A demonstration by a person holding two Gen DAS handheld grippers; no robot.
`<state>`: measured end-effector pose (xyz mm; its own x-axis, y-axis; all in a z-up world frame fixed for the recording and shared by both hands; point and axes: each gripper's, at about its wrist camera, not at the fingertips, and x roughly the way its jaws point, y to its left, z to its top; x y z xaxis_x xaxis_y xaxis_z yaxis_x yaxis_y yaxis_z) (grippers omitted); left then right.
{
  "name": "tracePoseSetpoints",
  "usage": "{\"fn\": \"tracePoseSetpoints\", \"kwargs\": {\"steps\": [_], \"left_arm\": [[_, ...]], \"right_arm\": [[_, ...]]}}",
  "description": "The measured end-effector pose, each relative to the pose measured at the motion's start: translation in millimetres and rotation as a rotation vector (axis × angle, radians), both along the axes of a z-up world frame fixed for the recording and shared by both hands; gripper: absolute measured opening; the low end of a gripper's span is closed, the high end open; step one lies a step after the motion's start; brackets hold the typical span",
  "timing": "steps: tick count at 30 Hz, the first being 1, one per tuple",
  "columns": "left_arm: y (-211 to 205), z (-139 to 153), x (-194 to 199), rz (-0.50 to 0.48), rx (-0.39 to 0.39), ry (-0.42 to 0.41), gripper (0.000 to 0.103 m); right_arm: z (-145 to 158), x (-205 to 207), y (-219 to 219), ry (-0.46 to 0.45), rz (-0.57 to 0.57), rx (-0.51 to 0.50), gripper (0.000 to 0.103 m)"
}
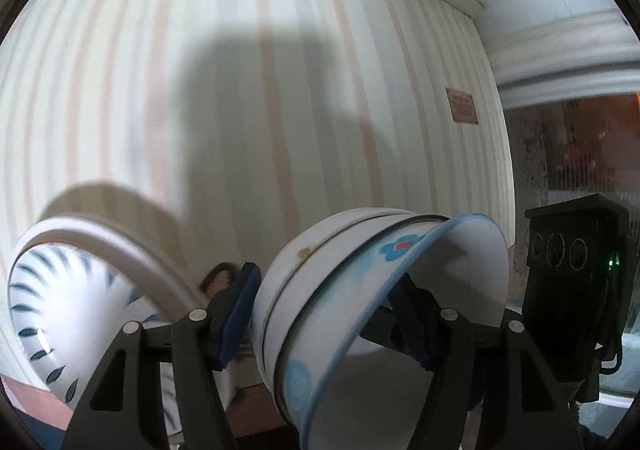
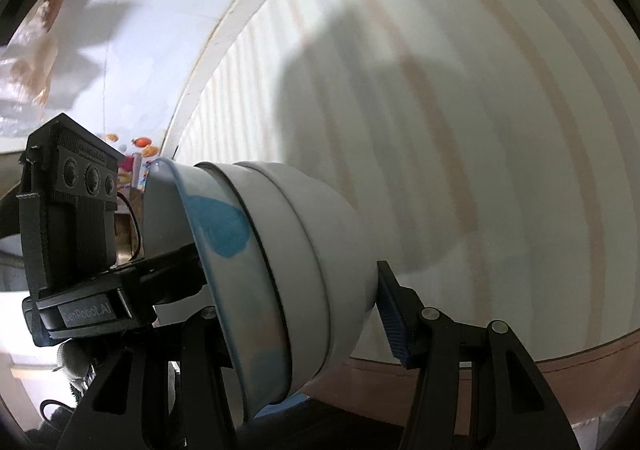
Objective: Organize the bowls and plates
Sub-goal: 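Carry the bowl stack over the blue-leaf plate stack and lower it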
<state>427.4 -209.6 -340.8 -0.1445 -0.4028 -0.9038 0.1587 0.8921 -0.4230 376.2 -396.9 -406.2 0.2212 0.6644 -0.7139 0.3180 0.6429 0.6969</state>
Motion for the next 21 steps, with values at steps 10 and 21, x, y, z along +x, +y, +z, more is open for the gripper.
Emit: {"fn": "tracePoseSetpoints", "kwargs": {"steps": [10, 21], "left_arm": [[84.8, 14.4, -8.6, 0.176, 0.036, -0.018, 0.062], [161.2, -0.4, -32.9, 0.375, 0.058, 0.007, 0.062]], "right_arm": [[11.2, 24.6, 76.1, -0.016, 0.175, 0.035, 0.056], [-5.4, 30.3, 176.2, 0.004, 0.372, 0.043, 0.056]]}}
